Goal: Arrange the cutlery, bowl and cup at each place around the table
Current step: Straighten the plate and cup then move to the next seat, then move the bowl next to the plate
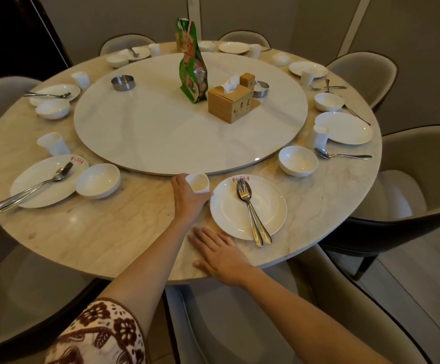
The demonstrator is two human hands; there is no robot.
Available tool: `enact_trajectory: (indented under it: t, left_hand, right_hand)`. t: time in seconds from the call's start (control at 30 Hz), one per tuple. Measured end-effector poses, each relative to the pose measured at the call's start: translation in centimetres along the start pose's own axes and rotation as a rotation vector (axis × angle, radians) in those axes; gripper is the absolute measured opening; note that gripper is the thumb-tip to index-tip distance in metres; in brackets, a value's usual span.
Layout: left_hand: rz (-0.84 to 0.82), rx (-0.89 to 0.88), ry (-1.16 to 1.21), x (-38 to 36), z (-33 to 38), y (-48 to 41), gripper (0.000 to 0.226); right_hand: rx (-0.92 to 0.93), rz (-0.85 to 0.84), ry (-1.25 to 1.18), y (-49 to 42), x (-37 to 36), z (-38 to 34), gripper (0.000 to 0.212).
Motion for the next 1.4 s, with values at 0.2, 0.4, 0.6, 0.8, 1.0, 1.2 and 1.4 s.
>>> enact_trajectory:
  t: [0.2, 0.4, 0.6, 0.8, 1.0, 1.2, 1.4]
  left_hand:
    - [-0.003, -0.036, -0.031, -0.8, 0.4, 0.2, 0.081]
    - [-0.022, -0.007, -0.080, -0.9, 0.6, 0.6, 0.093]
    - [-0.018, 0.042, -0.099, 0.4, 2.1, 2.1, 0.109]
    - [0.157, -0.100, -0.207, 1.7, 7.0, 3.7, 0.083]
    - [0.190, -0.229, -0.301, -4.8, 13.0, 5.4, 0.059]
    - [0.030, -0.176, -0.285, -15.2, 17.1, 5.2, 0.054]
    - [-0.064, 0.178, 0.072, -21.4, 15.8, 1.9, 0.057]
  right_hand:
    - [-0.007, 0.009, -0.030, 0.0, -0.2, 0.1, 0.077]
    - [0.011, 0.025, -0.030, -0.1, 0.0, 0.2, 0.074]
    - [0.054, 0.003, -0.075, 0.2, 0.5, 0.0, 0.065]
    - [0.169, -0.104, -0.249, 2.5, 2.6, 0.6, 0.063]
    - [0.203, 0.184, -0.240, 8.0, 11.3, 10.2, 0.035]
    - [-0.002, 0.534, -0.026, 9.1, 17.9, 26.1, 0.035]
    - [-0.228, 0.484, -0.315, 5.8, 19.2, 34.3, 0.063]
Point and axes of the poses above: each hand's wrist, its own y-axis away from the middle knuckle, its own x-axis out of the back of the hand, z = x × y, the point moved 9 cm from there along -y, towards the middle knuckle, and after that the axes turned 3 degrees about -x, right-handed, at the moved point
